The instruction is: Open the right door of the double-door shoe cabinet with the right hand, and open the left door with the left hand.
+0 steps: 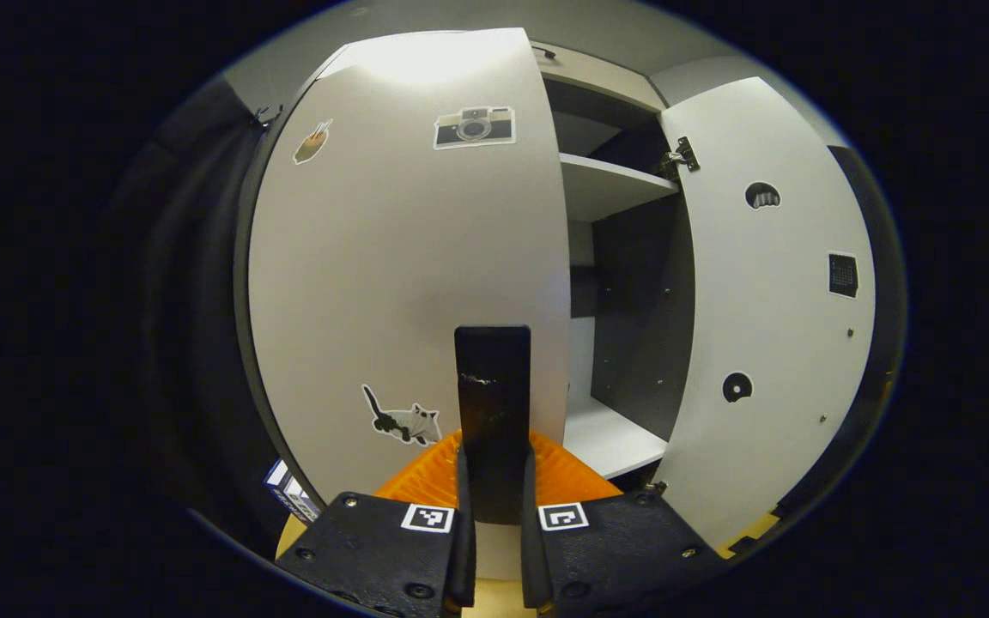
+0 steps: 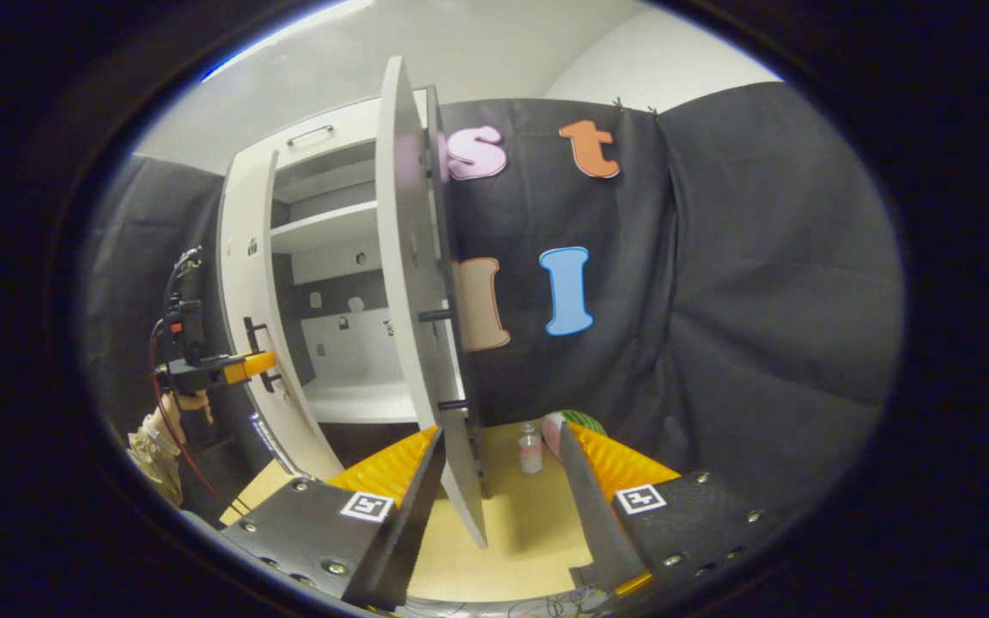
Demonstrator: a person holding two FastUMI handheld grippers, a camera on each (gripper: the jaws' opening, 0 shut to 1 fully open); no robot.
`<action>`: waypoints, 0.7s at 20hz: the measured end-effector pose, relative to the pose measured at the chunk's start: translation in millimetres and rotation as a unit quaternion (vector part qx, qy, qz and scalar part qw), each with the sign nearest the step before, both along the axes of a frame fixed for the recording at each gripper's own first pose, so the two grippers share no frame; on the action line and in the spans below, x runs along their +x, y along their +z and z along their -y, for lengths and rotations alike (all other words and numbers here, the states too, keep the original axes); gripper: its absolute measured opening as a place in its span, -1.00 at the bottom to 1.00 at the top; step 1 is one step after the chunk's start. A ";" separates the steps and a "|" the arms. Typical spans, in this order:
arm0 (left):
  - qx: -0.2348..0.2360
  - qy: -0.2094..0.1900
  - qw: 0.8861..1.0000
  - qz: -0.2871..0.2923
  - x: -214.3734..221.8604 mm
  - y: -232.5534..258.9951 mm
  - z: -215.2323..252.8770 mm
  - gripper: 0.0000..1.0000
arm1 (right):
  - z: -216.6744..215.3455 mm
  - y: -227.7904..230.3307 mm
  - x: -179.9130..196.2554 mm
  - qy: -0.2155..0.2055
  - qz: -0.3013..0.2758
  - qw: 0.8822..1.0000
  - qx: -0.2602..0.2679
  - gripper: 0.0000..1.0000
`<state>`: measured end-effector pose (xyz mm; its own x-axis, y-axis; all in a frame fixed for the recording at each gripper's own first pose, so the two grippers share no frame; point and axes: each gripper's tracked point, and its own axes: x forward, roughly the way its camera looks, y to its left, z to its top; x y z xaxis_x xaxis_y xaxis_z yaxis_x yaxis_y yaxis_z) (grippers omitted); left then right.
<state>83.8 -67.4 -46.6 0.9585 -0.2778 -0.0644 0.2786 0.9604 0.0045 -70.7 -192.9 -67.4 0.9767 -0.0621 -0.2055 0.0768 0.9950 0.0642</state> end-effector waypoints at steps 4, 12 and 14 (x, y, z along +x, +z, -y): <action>-0.002 -0.017 1.000 0.003 -16.1 0.7 -6.8 -0.57 | -10.8 1.5 2.3 0.010 0.004 1.000 0.007 0.58; -0.006 -0.054 0.998 0.016 -41.4 -0.1 -24.8 -0.57 | -39.9 6.2 27.3 0.050 0.010 0.998 0.021 0.58; -0.006 -0.064 0.998 0.017 -44.7 -1.0 -27.3 -0.57 | -45.1 8.0 33.2 0.055 0.012 0.998 0.019 0.58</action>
